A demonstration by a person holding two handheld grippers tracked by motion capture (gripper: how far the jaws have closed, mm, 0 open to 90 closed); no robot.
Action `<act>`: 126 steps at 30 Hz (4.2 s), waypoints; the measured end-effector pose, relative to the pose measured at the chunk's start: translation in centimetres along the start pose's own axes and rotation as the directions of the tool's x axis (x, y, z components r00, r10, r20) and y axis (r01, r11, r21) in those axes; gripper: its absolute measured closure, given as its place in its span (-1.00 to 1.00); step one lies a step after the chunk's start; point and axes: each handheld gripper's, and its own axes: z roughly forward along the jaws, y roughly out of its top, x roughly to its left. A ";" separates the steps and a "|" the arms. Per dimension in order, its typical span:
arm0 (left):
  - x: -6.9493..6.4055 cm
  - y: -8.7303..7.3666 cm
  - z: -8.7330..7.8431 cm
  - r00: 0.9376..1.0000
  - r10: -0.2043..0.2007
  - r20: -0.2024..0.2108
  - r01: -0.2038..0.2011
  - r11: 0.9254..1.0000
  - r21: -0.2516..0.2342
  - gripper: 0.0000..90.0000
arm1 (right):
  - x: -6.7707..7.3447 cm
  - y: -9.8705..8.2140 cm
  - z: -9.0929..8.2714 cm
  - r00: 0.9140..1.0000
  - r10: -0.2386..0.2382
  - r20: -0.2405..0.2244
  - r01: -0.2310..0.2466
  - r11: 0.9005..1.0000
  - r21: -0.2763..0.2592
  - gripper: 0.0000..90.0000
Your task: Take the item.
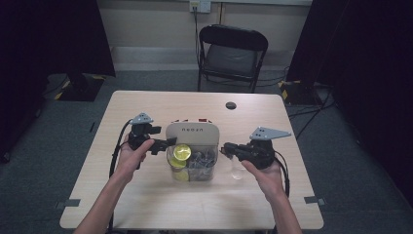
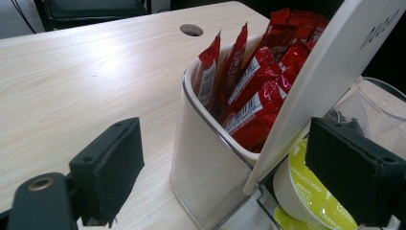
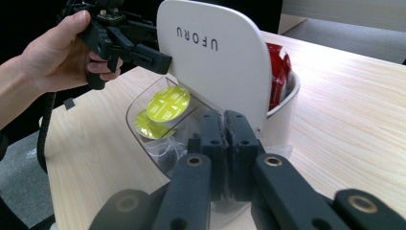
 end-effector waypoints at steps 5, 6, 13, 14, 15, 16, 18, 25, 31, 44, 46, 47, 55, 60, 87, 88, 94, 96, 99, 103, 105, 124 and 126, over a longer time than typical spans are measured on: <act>-0.1 0.0 0.0 1.000 0.000 0.001 0.000 1.000 -0.005 -0.72 | -0.4 -0.1 -0.8 1.000 0.015 0.006 -0.014 1.000 -0.012 0.95; -0.1 0.0 0.1 1.000 0.002 0.002 -0.002 1.000 -0.005 -0.72 | -0.5 -0.1 -1.0 1.000 0.016 0.008 -0.016 1.000 -0.013 0.95; -0.1 0.0 0.2 1.000 -0.004 0.002 0.004 1.000 0.000 -0.73 | -1.0 -0.7 -2.0 0.999 0.028 0.029 -0.028 1.000 -0.006 0.95; -0.1 0.0 0.2 1.000 -0.003 0.000 0.003 1.000 0.000 -0.73 | -1.0 -0.7 -2.0 0.999 0.028 0.029 -0.028 1.000 -0.006 0.95; -0.1 0.0 0.2 1.000 0.000 0.000 0.000 1.000 0.001 -0.73 | -1.2 -0.8 -2.1 0.999 0.032 0.035 -0.032 0.999 -0.004 0.95; -0.1 0.0 0.2 1.000 -0.001 0.000 0.001 1.000 0.001 -0.73 | -1.3 -1.0 -2.2 0.999 0.034 0.039 -0.034 0.999 0.002 0.95; -0.1 -0.1 0.2 1.000 -0.004 0.001 0.004 1.000 -0.001 -0.73 | -1.6 -1.2 -2.4 0.998 0.039 0.047 -0.039 0.999 0.010 0.95; -0.2 -0.1 0.3 1.000 -0.001 -0.003 0.001 1.000 0.002 -0.73 | -2.2 -2.2 -2.3 0.997 0.049 0.064 -0.050 0.999 0.019 0.95; -0.2 -0.2 0.4 1.000 -0.002 0.001 0.002 1.000 0.005 -0.73 | -3.2 -3.3 -1.7 0.994 0.073 0.085 -0.077 0.996 0.049 0.95; -0.2 -0.2 0.4 1.000 0.000 0.002 0.000 1.000 0.009 -0.74 | -3.7 -4.0 -0.9 0.992 0.074 0.099 -0.082 0.994 0.075 0.95; -0.2 -0.2 0.4 1.000 0.001 0.000 -0.001 1.000 0.012 -0.73 | -3.7 -4.1 -0.9 0.992 0.073 0.099 -0.081 0.994 0.077 0.95; -0.2 -0.2 0.5 1.000 -0.001 0.003 0.001 1.000 0.008 -0.74 | -3.8 -4.3 -0.8 0.992 0.077 0.102 -0.085 0.993 0.081 0.95; -0.1 -0.2 0.4 1.000 0.001 0.002 -0.001 1.000 0.009 -0.74 | -4.1 -4.8 -0.5 0.990 0.085 0.109 -0.096 0.990 0.104 0.90; -0.1 -0.2 0.4 1.000 -0.001 0.002 0.001 1.000 0.013 -0.74 | -4.1 -4.8 -0.5 0.989 0.082 0.119 -0.094 0.991 0.100 0.77; -0.2 -0.1 0.2 1.000 0.000 -0.002 0.000 1.000 0.010 -0.71 | -3.8 -5.2 -4.6 0.973 0.096 0.209 -0.106 0.994 0.035 0.15; -0.2 -0.2 0.2 1.000 -0.002 0.001 0.002 1.000 0.003 -0.70 | -3.8 -5.5 -4.8 0.971 0.102 0.217 -0.113 0.993 0.038 0.14; 0.0 -0.2 0.0 1.000 -0.006 0.003 0.006 1.000 0.000 -0.69 | -4.0 -7.2 -5.8 0.958 0.116 0.261 -0.135 0.989 0.057 0.05; 0.0 -0.2 -0.1 1.000 -0.006 0.002 0.006 1.000 -0.001 -0.69 | -4.2 -7.8 -6.1 0.952 0.123 0.281 -0.143 0.988 0.052 0.01; 0.0 -0.2 -0.1 1.000 -0.010 0.001 0.010 1.000 -0.001 -0.69 | -4.5 -8.7 -6.3 0.945 0.126 0.303 -0.153 0.986 0.067 -0.10; 0.0 -0.3 -0.1 1.000 -0.014 -0.002 0.014 1.000 -0.001 -0.69 | -4.9 -10.3 -6.2 0.935 0.138 0.327 -0.182 0.977 0.108 -0.26; 0.1 -0.3 -0.1 1.000 -0.014 -0.001 0.014 1.000 -0.001 -0.69 | -5.1 -11.0 -6.1 0.929 0.150 0.337 -0.199 0.973 0.117 -0.33; 0.4 -0.6 -0.8 1.000 -0.005 -0.021 0.005 1.000 0.007 -0.65 | -7.0 -14.5 -4.1 0.866 0.127 0.484 -0.263 0.938 0.224 -0.66; 0.6 -0.6 -1.1 1.000 -0.015 -0.019 0.015 1.000 -0.002 -0.65 | -6.9 -14.7 -3.8 0.853 0.103 0.512 -0.257 0.936 0.239 -0.66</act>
